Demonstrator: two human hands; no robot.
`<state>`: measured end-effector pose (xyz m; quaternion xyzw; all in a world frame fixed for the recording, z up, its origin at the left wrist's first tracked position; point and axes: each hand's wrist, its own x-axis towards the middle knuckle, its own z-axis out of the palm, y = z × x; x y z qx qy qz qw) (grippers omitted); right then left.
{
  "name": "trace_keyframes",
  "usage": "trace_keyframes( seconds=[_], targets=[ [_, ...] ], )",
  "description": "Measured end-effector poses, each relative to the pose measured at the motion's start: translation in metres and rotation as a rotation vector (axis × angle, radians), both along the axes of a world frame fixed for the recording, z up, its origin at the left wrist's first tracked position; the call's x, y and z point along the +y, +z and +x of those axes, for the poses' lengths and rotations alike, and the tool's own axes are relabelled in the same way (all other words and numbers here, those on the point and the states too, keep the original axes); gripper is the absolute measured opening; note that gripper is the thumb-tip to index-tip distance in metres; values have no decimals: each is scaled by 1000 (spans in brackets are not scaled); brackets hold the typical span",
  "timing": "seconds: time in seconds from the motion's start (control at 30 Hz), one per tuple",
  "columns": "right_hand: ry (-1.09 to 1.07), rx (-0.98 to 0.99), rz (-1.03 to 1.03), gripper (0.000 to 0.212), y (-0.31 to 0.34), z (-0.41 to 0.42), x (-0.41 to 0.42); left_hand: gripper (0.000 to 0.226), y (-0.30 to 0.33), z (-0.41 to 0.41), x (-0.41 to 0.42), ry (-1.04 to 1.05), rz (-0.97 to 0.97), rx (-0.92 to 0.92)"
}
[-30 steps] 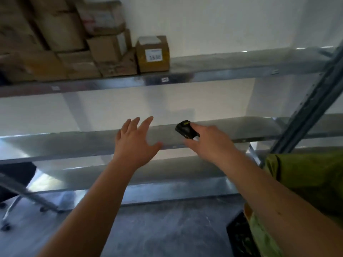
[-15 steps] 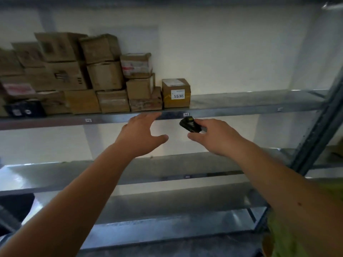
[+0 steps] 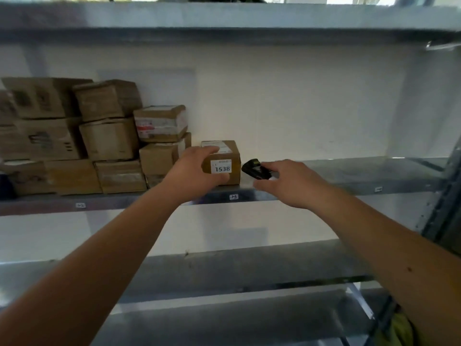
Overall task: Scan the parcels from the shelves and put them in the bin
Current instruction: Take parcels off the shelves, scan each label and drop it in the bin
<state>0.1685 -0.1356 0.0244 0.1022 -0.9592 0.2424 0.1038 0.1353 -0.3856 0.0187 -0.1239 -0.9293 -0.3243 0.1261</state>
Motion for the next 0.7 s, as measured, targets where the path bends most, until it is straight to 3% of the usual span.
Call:
trace_keyframes(
  seconds=[0.23, 0.57, 0.7],
  targets=[
    [64, -2, 4, 55, 10, -70, 28, 77, 15, -72, 24, 122, 60, -3],
    [118, -32, 1, 60, 12, -128, 56, 69, 15, -128, 44, 266, 247, -235],
    [125, -80, -38, 53, 16, -136, 67, 79, 12, -135, 54, 273, 406, -355]
  ],
)
